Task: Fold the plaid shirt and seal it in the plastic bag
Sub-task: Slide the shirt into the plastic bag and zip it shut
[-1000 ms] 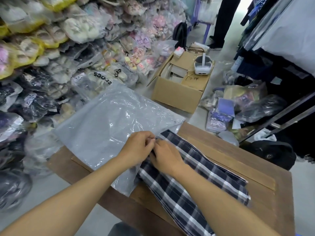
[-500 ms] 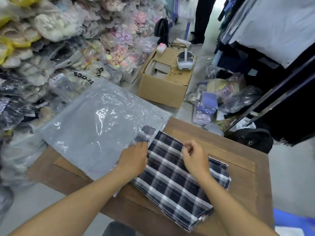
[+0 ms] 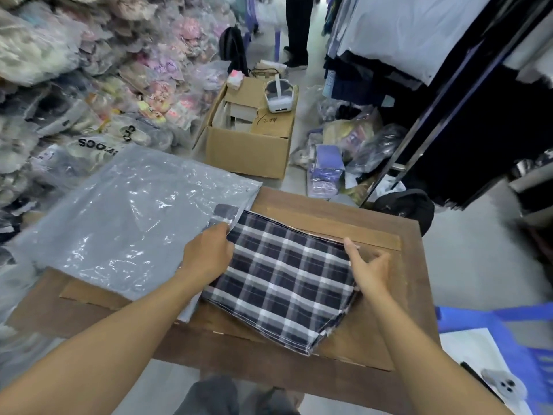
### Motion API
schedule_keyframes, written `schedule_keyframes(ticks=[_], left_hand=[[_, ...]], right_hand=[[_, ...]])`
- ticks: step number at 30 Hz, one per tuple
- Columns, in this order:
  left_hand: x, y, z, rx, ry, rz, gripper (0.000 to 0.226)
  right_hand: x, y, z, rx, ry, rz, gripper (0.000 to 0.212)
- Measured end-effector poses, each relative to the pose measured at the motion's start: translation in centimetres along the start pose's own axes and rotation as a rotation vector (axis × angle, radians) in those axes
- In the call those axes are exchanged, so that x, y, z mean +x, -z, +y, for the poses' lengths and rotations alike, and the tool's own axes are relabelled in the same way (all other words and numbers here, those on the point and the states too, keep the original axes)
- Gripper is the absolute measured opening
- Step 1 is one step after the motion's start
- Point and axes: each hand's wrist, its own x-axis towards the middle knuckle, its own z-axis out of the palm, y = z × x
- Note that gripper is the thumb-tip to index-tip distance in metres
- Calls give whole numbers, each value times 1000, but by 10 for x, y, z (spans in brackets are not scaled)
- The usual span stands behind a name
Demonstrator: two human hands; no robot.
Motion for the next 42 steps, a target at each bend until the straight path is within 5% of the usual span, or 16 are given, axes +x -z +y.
schedule_keyframes(ticks=[5, 8, 10, 19, 28, 39, 42], left_hand=[[3, 0, -2, 192, -81, 23, 25], [4, 2, 1, 236, -124, -6, 16], [3, 3, 2, 229, -140, -4, 14], [0, 4, -9, 9, -99, 19, 23], [-6, 14, -7, -147, -89, -21, 28], [-15, 28, 9, -274, -156, -58, 35], [-18, 32, 11, -331, -185, -11, 32]], right_hand=[[-4, 4, 7, 130, -171, -157, 106], [-10, 10, 6, 291, -246, -297, 69], [-17, 12, 6, 341, -284, -373, 67], [-39, -6, 3, 384, -107, -728, 81], [-30, -46, -15, 691, -233, -578, 49], [-70, -153, -70, 658, -277, -750, 39], [-71, -172, -76, 640, -338, -766, 18]])
